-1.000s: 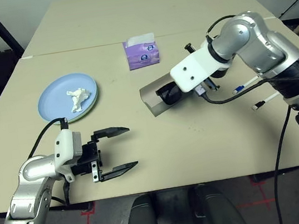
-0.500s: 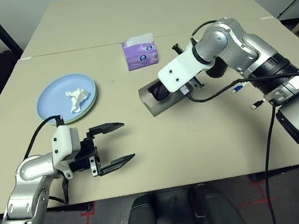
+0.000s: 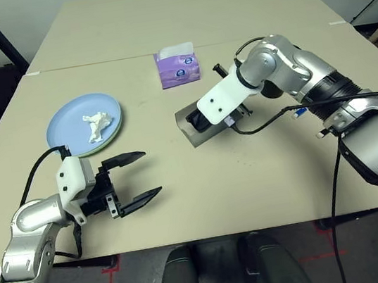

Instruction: Organize and tidy the items on the table.

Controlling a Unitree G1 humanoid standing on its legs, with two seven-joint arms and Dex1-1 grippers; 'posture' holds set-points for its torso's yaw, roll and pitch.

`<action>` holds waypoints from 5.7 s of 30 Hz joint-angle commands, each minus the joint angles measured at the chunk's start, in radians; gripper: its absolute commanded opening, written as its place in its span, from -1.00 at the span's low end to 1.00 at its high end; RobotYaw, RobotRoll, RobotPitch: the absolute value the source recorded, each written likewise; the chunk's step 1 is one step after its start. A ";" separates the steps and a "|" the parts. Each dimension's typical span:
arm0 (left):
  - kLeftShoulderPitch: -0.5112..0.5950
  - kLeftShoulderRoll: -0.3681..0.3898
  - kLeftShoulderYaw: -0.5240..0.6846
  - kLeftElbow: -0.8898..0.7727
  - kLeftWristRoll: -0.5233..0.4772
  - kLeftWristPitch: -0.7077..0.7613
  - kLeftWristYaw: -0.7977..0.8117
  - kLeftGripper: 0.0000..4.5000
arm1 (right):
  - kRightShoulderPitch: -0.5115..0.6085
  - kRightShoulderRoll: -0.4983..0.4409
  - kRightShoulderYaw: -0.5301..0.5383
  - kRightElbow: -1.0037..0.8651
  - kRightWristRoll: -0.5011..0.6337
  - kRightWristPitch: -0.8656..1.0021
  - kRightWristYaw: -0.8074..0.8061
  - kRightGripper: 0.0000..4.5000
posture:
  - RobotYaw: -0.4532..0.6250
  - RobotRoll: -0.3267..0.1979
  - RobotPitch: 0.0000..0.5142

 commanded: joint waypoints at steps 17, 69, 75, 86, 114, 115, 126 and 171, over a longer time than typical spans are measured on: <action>0.062 0.017 0.025 -0.072 0.001 0.016 0.012 1.00 | 0.037 0.027 0.019 0.041 -0.034 -0.041 -0.048 -0.84 | 0.26 0.25 -0.58; -0.157 -0.005 -0.056 0.096 0.035 -0.003 -0.051 1.00 | 0.572 -0.188 -0.485 -0.748 0.469 0.734 -0.083 0.99 | -0.02 0.25 -0.74; -0.173 -0.025 -0.054 0.087 0.030 0.021 -0.006 1.00 | 0.704 -0.187 -0.547 -0.817 0.576 0.747 -0.133 0.99 | -0.02 0.25 -0.75; -0.219 -0.061 -0.052 0.081 0.037 0.062 0.089 1.00 | 0.811 -0.213 -0.543 -0.802 0.645 0.752 -0.167 0.99 | -0.02 0.25 -0.76; -0.314 -0.135 -0.070 0.069 0.125 0.228 0.356 1.00 | 0.993 -0.233 -0.669 -0.735 0.852 0.620 -0.163 0.99 | -0.06 0.25 -0.77; -0.311 -0.137 -0.069 0.067 0.124 0.228 0.358 1.00 | 0.994 -0.233 -0.669 -0.729 0.853 0.613 -0.162 0.99 | -0.06 0.25 -0.77; -0.302 -0.169 -0.039 0.054 0.077 0.330 0.407 1.00 | 0.997 -0.204 -0.675 -0.647 0.888 0.540 -0.156 0.99 | -0.04 0.25 -0.84; -0.302 -0.156 -0.063 0.095 0.143 0.262 0.348 1.00 | 1.047 -0.142 -0.706 -0.527 0.962 0.303 -0.085 0.99 | -0.09 0.25 -0.81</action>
